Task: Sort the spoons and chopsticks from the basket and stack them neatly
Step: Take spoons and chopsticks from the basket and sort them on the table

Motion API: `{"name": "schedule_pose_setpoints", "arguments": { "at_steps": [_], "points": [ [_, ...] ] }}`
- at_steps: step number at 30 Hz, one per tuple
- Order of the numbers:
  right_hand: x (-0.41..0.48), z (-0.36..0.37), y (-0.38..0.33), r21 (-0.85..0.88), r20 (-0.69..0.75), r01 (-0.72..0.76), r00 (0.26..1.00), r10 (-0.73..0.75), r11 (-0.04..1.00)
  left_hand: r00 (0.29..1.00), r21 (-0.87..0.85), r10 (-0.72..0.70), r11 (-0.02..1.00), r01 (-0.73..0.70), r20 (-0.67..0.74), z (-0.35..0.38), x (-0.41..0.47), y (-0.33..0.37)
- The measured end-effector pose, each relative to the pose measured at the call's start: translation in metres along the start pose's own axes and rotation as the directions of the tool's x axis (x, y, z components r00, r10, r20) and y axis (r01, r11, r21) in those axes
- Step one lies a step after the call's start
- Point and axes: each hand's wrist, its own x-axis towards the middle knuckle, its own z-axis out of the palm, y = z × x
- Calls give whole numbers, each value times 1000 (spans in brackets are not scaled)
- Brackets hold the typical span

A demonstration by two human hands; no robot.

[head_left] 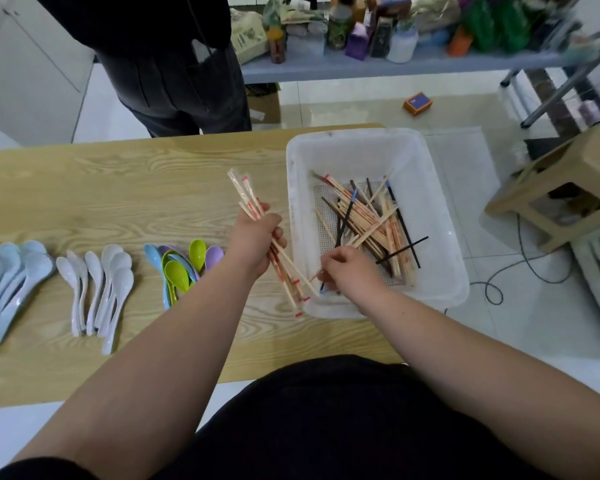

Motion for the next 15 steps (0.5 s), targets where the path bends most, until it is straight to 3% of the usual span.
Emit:
{"name": "schedule_pose_setpoints", "arguments": {
  "at_steps": [2,6,10,15],
  "points": [
    [-1,-1,-4,105,-56,-11,998,17,994,1000,-13,4,1000,-3,7,-4,0,1],
    [-9,-8,-21,173,-163,144,980,-116,974,999,-32,-19,999,20,44,-8,-6,6],
    [-22,1,-35,-67,-6,266,964,-267,962,986,12,17,1000,-19,168,-7,-17,7],
    [-29,30,-39,-72,54,302,953,-299,950,971,272,133,944,-185,201,-12,-24,6]
  ]
}}
